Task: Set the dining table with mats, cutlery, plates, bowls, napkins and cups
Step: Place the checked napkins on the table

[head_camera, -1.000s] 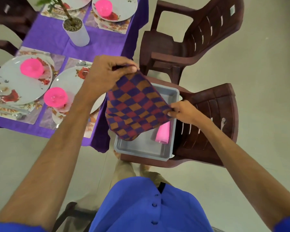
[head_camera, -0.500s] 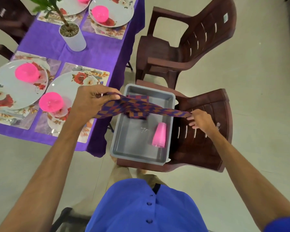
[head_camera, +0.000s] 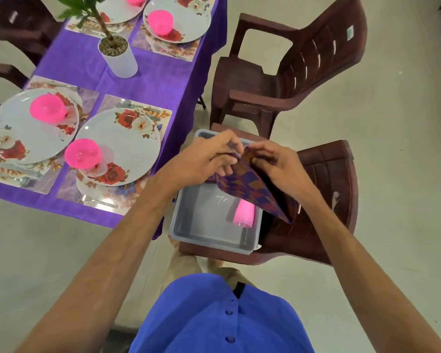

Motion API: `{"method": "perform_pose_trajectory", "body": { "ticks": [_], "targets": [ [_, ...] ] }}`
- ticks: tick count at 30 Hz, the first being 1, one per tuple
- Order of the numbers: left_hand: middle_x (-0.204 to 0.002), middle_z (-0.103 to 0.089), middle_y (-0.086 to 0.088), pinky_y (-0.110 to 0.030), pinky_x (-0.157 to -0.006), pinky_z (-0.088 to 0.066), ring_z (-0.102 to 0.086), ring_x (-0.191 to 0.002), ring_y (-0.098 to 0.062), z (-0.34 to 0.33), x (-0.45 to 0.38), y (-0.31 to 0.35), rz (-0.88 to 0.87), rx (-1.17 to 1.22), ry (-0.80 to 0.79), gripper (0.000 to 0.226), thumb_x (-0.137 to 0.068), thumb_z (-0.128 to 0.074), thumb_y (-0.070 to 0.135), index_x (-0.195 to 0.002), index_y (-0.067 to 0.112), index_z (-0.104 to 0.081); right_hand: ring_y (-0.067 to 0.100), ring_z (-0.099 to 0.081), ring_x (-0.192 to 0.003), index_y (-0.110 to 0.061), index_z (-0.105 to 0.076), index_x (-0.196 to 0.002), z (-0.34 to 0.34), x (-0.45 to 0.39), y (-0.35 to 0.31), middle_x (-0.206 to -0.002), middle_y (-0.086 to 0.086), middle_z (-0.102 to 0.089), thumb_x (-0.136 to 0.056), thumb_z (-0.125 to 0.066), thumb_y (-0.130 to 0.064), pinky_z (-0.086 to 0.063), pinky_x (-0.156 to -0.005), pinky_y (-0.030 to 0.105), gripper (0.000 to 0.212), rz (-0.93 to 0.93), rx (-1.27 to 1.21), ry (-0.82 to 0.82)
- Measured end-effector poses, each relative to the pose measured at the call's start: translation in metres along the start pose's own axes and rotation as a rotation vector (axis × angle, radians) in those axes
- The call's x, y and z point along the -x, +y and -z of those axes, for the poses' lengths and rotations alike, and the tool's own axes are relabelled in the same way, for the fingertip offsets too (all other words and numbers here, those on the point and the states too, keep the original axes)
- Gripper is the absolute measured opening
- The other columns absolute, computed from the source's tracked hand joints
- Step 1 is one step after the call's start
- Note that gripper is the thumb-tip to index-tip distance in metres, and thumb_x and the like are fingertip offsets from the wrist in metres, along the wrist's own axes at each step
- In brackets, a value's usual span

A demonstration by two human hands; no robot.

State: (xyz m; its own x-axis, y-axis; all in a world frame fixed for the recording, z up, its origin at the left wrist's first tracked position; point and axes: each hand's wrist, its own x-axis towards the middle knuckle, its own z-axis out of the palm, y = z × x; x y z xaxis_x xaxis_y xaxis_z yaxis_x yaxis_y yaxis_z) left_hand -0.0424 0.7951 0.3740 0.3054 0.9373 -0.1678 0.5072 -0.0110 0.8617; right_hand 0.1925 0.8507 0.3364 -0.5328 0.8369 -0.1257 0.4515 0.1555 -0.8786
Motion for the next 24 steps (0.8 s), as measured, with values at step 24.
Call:
{"method": "perform_pose_trajectory", "body": {
  "ticks": [24],
  "targets": [
    [-0.078, -0.079, 0.009, -0.023, -0.063, -0.06, -0.077, -0.071, -0.013, -0.02, -0.012, 0.005, 0.097, 0.188, 0.305, 0.012, -0.087, -0.084, 0.024, -0.098, 0.022, -0.079, 0.015, -0.074, -0.097, -0.014, -0.062, -0.112, 0.004, 0.009, -0.018, -0.102, -0.001, -0.077, -0.1, -0.07, -0.018, -0.06, -0.076, 0.028, 0.015, 0.047, -0.122, 0.108]
  ]
}}
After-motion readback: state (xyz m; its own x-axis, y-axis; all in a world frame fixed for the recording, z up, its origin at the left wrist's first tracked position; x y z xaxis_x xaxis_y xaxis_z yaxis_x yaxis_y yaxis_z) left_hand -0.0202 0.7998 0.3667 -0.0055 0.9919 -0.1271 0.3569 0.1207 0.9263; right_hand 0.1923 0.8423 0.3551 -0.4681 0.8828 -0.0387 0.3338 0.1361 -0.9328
